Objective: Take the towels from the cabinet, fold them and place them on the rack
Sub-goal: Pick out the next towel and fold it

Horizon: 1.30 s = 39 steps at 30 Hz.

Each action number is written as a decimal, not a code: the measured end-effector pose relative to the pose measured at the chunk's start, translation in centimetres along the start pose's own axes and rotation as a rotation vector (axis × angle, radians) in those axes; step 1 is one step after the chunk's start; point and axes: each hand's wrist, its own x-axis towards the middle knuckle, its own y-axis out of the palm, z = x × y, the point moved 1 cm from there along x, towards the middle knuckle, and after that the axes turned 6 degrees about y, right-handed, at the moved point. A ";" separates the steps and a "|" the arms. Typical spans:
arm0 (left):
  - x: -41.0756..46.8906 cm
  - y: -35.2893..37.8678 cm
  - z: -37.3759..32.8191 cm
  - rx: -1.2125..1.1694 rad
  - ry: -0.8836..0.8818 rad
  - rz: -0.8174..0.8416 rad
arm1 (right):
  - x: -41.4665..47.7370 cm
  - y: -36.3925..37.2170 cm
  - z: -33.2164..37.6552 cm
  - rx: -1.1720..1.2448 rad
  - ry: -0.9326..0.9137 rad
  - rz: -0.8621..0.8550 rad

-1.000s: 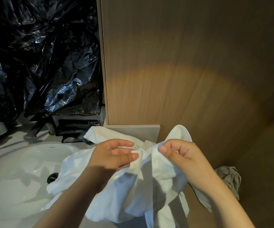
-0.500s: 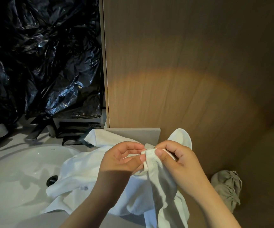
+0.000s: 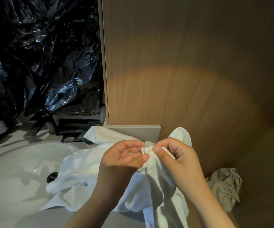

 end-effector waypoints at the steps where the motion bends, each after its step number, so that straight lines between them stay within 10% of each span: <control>1: 0.1 0.0 0.0 -0.008 0.003 -0.010 | 0.0 0.1 0.0 0.006 0.002 0.002; 17: 2.7 1.5 -5.8 0.069 0.396 0.068 | 4.5 -2.2 3.7 0.129 -0.062 0.367; 30: 6.3 3.4 -14.3 0.146 0.686 0.190 | 8.0 -4.8 12.3 -0.160 -0.482 0.144; 39: 6.8 3.1 -12.1 0.268 0.317 0.272 | 7.6 -5.6 11.1 -0.427 -0.635 -0.067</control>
